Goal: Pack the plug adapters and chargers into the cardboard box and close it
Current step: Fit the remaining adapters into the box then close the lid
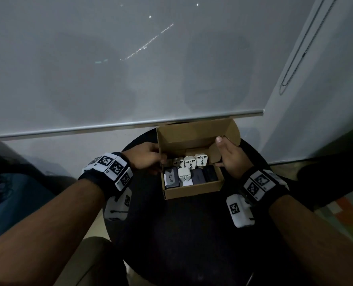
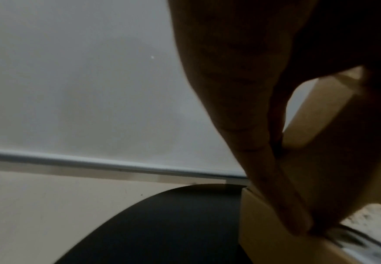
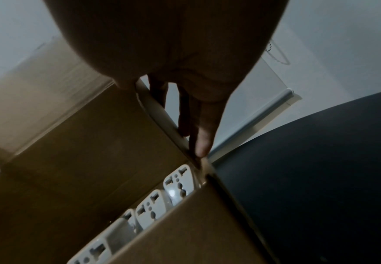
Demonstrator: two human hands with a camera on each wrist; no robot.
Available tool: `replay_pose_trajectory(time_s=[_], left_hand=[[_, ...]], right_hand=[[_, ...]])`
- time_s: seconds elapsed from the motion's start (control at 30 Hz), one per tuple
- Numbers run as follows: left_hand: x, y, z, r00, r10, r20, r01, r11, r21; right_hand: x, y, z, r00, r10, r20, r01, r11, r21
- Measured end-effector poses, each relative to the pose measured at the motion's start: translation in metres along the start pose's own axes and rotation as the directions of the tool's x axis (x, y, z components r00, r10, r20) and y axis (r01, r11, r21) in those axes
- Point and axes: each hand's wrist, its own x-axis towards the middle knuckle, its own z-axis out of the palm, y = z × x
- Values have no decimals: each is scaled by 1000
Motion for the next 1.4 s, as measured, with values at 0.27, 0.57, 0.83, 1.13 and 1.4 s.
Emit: replay_pose_trajectory(time_s=[0.27, 0.57, 0.83, 1.13, 1.4], left_hand=[[0, -24, 0, 987, 92, 132, -150, 821, 551], [-1, -30, 21, 970, -95, 223, -119, 611, 783], [-27, -44, 49, 980, 197, -11, -154, 798, 582], [-26, -59, 78, 967, 160, -197, -51, 883, 467], [-27, -44, 69, 974, 143, -176, -38, 867, 497]], right_hand=[[-18, 36, -26, 962, -65, 264, 93, 991, -98], [-31, 52, -47, 817, 147, 558, 309, 705, -638], [-60, 24, -43, 817, 227, 529, 89, 859, -505], [-80, 36, -8, 953, 170, 252, -52, 908, -415], [-72, 37, -6, 980, 24, 197, 89, 833, -545]])
